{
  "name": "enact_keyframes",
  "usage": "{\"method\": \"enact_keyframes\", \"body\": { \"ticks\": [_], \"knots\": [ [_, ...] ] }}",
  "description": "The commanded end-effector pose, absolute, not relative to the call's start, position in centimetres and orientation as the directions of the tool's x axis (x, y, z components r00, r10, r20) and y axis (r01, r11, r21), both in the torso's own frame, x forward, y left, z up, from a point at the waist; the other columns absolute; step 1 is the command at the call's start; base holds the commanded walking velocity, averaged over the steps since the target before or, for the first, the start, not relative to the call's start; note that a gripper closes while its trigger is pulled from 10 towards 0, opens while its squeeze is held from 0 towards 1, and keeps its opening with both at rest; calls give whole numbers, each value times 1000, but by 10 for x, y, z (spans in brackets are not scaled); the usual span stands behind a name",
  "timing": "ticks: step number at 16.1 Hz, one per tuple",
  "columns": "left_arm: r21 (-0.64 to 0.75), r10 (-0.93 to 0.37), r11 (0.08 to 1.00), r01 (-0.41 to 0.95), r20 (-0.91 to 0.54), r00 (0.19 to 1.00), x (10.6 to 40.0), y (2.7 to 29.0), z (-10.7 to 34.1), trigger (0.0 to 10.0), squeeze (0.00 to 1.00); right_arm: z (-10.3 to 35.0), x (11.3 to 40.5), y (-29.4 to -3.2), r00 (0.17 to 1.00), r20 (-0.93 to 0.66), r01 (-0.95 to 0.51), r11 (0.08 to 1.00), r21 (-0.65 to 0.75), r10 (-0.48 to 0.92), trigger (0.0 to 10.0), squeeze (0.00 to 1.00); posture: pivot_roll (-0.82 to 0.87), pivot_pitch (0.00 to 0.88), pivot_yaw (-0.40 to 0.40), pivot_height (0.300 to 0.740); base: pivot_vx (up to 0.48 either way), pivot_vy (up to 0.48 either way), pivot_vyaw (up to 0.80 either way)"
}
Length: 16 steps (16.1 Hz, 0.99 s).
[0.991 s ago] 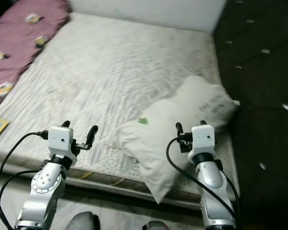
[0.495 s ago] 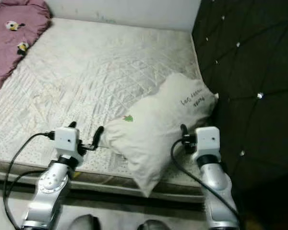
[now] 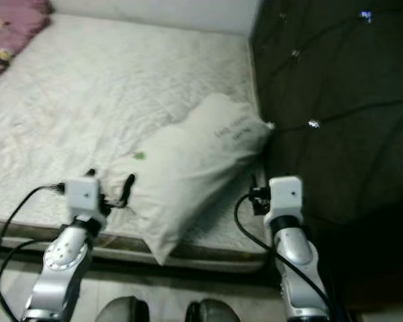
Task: Clean up the room
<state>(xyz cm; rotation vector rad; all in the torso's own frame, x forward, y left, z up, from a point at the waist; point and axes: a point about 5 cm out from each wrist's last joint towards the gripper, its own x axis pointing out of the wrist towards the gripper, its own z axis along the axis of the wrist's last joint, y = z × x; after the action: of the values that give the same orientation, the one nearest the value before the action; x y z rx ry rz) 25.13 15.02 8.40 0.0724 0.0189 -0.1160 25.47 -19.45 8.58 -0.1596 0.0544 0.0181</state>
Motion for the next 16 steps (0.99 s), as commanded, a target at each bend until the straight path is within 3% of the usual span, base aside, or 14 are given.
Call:
{"method": "enact_keyframes", "body": {
  "ticks": [1,8,11,16],
  "knots": [
    [79,-104,991,105,-17,994,250,152,87,10000,0,84,253,-196,998,-63,-15,988,-153,6,10000,0,-32,116,-35,740,0,0,-481],
    [130,24,991,-17,-49,998,229,188,83,10000,0,79,242,-198,997,-73,16,991,-130,-26,10000,0,-20,125,-15,740,0,0,-71],
    [135,21,991,-13,-54,998,228,188,83,10000,0,77,242,-198,996,-85,10,992,-125,-20,10000,0,-13,124,-17,740,0,0,-483],
    [131,6,991,2,-63,998,226,183,82,10000,0,77,240,-197,996,-84,7,992,-125,-18,10000,0,-19,132,-13,740,0,0,0]
  ]
}}
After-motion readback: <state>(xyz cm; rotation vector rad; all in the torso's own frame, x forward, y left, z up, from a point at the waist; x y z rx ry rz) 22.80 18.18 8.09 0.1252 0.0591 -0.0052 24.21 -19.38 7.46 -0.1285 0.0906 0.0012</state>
